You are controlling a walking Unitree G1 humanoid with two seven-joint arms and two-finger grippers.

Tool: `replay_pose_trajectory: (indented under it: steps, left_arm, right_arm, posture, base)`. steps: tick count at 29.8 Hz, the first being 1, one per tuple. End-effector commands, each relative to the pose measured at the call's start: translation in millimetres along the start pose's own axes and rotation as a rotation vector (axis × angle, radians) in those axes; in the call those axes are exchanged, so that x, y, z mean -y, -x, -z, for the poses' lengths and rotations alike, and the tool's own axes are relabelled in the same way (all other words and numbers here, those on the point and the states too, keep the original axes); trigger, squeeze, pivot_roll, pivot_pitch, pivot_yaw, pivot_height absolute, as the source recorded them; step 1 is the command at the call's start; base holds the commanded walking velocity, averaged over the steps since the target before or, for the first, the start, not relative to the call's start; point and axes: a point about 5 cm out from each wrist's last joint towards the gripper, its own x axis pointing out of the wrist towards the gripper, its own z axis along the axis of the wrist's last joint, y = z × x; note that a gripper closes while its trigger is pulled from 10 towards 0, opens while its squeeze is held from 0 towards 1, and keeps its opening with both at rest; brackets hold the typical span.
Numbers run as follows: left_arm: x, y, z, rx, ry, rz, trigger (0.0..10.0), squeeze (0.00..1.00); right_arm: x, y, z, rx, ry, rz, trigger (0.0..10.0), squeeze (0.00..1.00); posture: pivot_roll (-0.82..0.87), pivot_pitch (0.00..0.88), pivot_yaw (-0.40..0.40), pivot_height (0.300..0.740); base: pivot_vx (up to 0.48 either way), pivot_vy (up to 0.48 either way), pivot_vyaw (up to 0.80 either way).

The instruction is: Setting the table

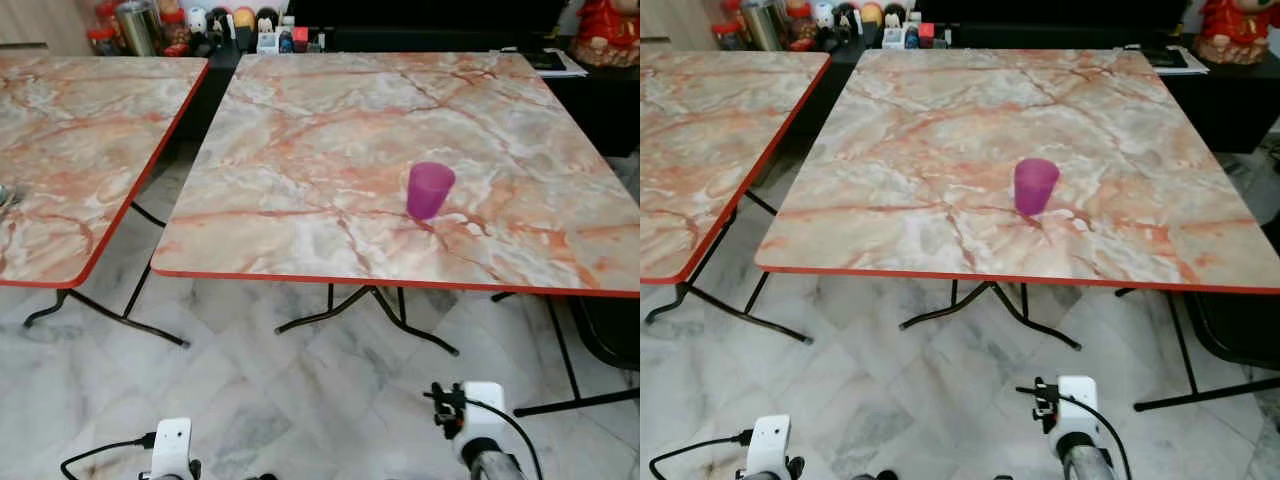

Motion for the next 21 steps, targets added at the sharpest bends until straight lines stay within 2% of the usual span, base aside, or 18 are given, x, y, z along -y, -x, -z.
replay_pose_trajectory:
  steps: [1, 6, 7, 11, 12, 14, 15, 16, 17, 20, 21]
  left_arm:
    - [-3.1, 1.0, 6.4, -0.03, -0.017, -0.004, 10.0, 0.0]
    - [-3.7, 0.7, 5.0, -0.027, -0.018, -0.005, 10.0, 0.0]
    - [-4.0, 0.6, 4.4, -0.026, -0.018, -0.005, 10.0, 0.0]
    - [-4.3, 0.6, 3.8, -0.025, -0.019, -0.006, 10.0, 0.0]
    - [-4.5, 0.5, 3.2, -0.022, -0.018, -0.006, 10.0, 0.0]
    - [-4.5, 0.5, 3.1, -0.021, -0.018, -0.007, 10.0, 0.0]
    - [-4.5, 0.4, 2.6, -0.019, -0.016, -0.007, 10.0, 0.0]
    - [-4.5, 0.4, 2.6, -0.019, -0.016, -0.007, 10.0, 0.0]
    - [-4.5, 0.3, 2.1, -0.018, -0.016, -0.007, 10.0, 0.0]
    - [-4.4, 0.3, 1.8, -0.017, -0.015, -0.007, 10.0, 0.0]
    - [-4.3, 0.2, 1.7, -0.017, -0.015, -0.007, 10.0, 0.0]
  right_arm:
    - [-1.6, 4.2, -10.4, 0.06, 0.041, -0.026, 10.0, 0.0]
    - [-3.5, 15.4, -29.9, 0.151, 0.079, -0.034, 10.0, 0.0]
    - [-4.7, 18.4, -41.8, 0.195, 0.095, -0.035, 10.0, 0.0]
    - [-7.0, 22.0, -66.2, 0.265, 0.114, -0.033, 10.0, 0.0]
    - [-8.9, 23.6, -81.7, 0.313, 0.122, -0.036, 10.0, 0.0]
    - [-9.6, 24.6, -86.5, 0.324, 0.124, -0.037, 10.0, 0.0]
    - [-11.9, 26.8, -100.9, 0.361, 0.132, -0.043, 10.0, 0.0]
    - [-11.9, 26.8, -100.9, 0.361, 0.132, -0.043, 10.0, 0.0]
    - [-14.1, 28.8, -116.7, 0.398, 0.133, -0.043, 10.0, 0.0]
    - [-16.0, 29.1, -129.8, 0.421, 0.136, -0.045, 10.0, 0.0]
    - [-18.4, 26.4, -144.0, 0.448, 0.133, -0.045, 10.0, 0.0]
  posture:
    - [-0.13, 0.165, 0.017, 0.74]
    - [-0.14, 0.168, 0.02, 0.74]
    - [-0.14, 0.168, 0.021, 0.74]
    - [-0.14, 0.166, 0.023, 0.74]
    - [-0.14, 0.165, 0.023, 0.74]
    - [-0.14, 0.165, 0.023, 0.74]
    - [-0.14, 0.162, 0.022, 0.74]
    - [-0.14, 0.162, 0.022, 0.74]
    - [-0.14, 0.162, 0.023, 0.74]
    - [-0.14, 0.16, 0.024, 0.74]
    - [-0.14, 0.158, 0.026, 0.74]
  base:
    - [0.0, 0.0, 0.0]
    - [0.0, 0.0, 0.0]
    - [0.0, 0.0, 0.0]
    - [0.0, 0.0, 0.0]
    - [0.0, 0.0, 0.0]
    - [0.0, 0.0, 0.0]
    - [0.0, 0.0, 0.0]
    - [0.0, 0.0, 0.0]
    - [0.0, 0.0, 0.0]
    - [0.0, 0.0, 0.0]
    - [0.0, 0.0, 0.0]
